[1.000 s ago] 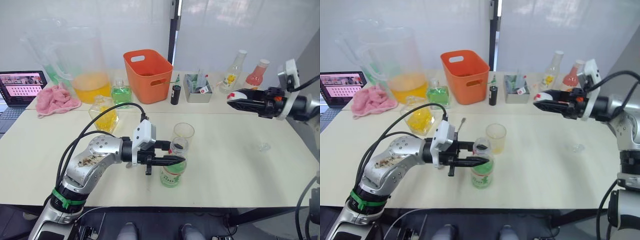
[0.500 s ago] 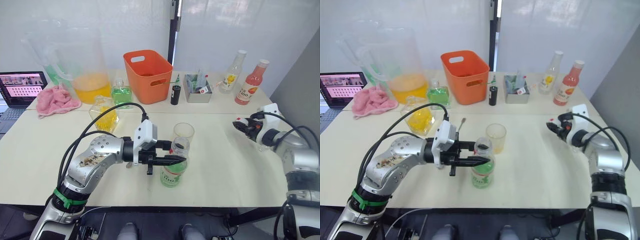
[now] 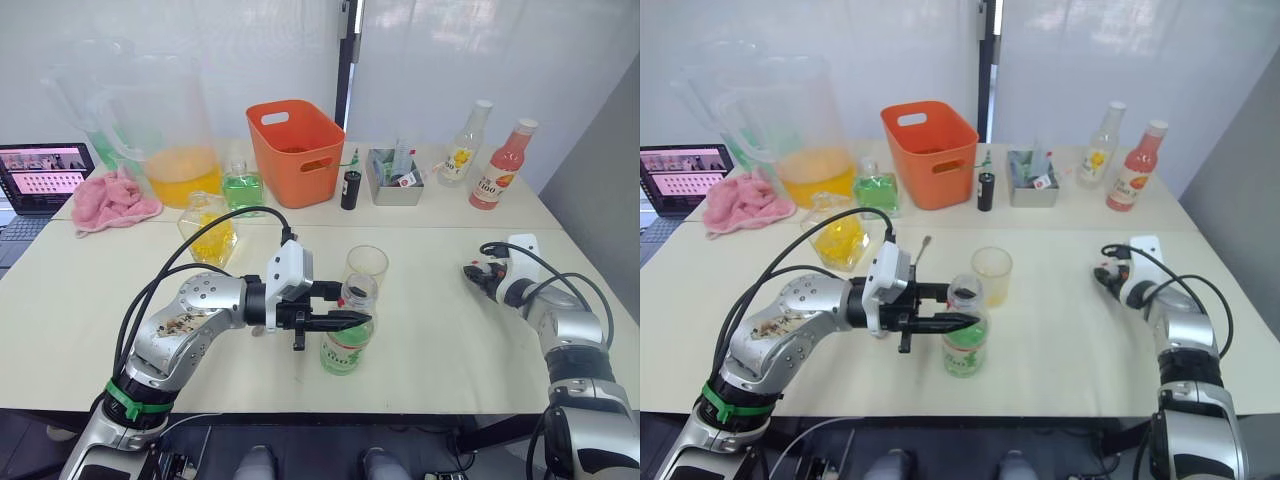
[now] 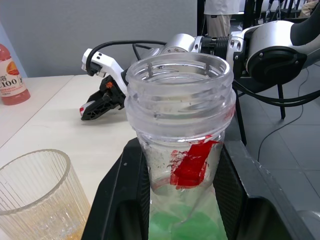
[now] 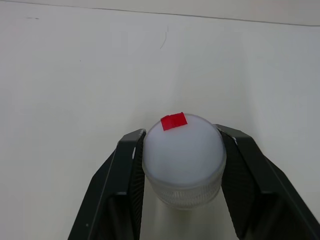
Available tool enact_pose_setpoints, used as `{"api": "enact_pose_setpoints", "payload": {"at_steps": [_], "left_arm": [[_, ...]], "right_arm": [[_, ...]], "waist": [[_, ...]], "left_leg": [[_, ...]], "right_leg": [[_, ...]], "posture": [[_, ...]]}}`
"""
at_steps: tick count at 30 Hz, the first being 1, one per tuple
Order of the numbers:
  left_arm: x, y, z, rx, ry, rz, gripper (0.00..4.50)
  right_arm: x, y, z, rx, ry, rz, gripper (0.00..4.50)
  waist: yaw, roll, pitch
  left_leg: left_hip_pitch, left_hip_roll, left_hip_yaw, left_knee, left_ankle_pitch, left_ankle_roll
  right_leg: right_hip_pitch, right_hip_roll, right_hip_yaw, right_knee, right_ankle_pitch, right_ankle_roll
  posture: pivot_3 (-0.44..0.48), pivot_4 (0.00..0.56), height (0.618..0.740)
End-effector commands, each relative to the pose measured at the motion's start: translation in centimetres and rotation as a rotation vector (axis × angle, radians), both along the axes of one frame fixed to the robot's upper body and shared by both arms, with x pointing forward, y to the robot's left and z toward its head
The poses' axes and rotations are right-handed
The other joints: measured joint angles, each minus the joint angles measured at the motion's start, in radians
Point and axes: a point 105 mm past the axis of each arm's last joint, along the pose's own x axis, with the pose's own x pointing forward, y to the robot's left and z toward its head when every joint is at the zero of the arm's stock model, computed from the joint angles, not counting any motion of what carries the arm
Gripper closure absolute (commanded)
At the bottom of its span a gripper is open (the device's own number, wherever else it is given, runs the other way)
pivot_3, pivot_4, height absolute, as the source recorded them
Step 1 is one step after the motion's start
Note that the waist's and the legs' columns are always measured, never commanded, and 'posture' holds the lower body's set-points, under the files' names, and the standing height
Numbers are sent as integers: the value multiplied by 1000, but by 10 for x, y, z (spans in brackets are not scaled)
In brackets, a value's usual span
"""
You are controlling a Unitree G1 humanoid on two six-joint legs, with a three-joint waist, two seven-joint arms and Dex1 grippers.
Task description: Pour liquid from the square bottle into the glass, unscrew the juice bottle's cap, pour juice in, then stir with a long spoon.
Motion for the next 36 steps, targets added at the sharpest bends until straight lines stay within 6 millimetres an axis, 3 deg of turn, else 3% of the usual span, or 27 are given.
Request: {"api": "enact_pose_setpoints", "payload": {"at_steps": [1,5,7,10,14,21,24,28,36], "left_arm": [[2,1,-10,36,21,20,3274],[3,1,-10,37,21,19,3274],[3,2,-10,38,22,20,3274],[3,4,-10,39,32,27,3274],[3,8,-7,38,35,37,3274],[7,27,10,-30,33,140,3274],[9,35,20,-75,37,189,3274],[11,48,38,-131,28,254,3274],[27,73,56,-142,4,402,3274]], "right_arm": [[2,-4,15,10,-52,-12,1145],[3,-4,22,-11,-71,3,56],[3,-1,30,-27,-95,22,56],[4,12,61,-22,-196,101,56],[-1,26,88,-25,-271,210,56],[-37,60,139,-64,-303,570,56],[-55,77,148,-50,-292,709,56],[-94,115,137,-36,-208,979,56],[-129,136,133,53,-155,1109,56]], "waist": [[0,0,0],[0,0,0],[0,0,0],[-1,0,0],[-1,0,0],[-9,1,0],[-23,1,0],[-24,1,1],[-11,0,1]], "left_leg": [[0,0,0,0,0,0],[0,0,0,0,0,0],[0,0,0,0,0,0],[0,0,0,0,0,0],[0,0,0,0,0,0],[0,1,0,-1,0,0],[0,1,0,-1,0,0],[0,1,-1,-1,0,0],[-1,0,-1,0,0,0]], "right_leg": [[0,0,0,0,0,0],[0,0,0,0,0,0],[0,0,0,0,0,0],[0,0,0,0,0,0],[0,0,0,0,0,1],[-1,0,0,0,-1,0],[-1,1,0,1,-1,0],[-2,1,0,1,-1,0],[-2,0,0,0,-1,0]], "posture": [[0,150,738],[0,150,738],[0,150,738],[0,150,738],[0,150,738],[0,150,738],[0,150,738],[0,150,738],[0,150,738]]}}
